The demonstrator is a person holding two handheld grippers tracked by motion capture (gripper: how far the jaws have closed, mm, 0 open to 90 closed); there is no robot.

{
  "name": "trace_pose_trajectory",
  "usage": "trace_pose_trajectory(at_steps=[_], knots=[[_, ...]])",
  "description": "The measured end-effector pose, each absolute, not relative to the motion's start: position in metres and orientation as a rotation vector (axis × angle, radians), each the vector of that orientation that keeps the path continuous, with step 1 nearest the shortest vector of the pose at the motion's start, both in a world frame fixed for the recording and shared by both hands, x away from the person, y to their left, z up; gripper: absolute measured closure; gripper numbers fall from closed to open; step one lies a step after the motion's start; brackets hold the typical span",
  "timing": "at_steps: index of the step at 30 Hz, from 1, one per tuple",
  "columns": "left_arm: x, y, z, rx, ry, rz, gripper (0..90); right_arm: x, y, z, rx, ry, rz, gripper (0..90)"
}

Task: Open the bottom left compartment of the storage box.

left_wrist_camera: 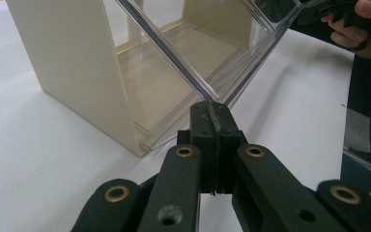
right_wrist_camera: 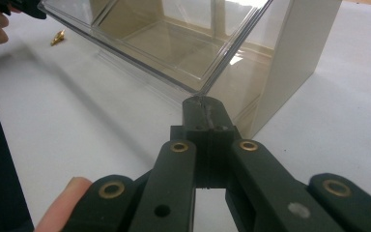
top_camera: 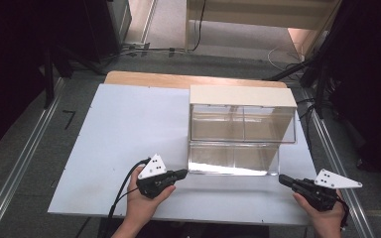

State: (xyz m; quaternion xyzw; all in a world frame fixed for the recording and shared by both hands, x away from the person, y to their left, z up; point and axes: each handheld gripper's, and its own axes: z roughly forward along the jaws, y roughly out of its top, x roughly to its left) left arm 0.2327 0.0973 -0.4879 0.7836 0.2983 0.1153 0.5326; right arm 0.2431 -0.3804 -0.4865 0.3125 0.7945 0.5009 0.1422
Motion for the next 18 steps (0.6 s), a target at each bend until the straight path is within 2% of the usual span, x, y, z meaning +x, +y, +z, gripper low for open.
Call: trace_pose_trajectory(at_steps=[18], knots=[[0.2315, 0.0961, -0.4851, 1.865, 0.693, 0.276, 90.0, 0.2407, -0.3761, -0.48, 0.862, 2.294, 1.459, 88.7]])
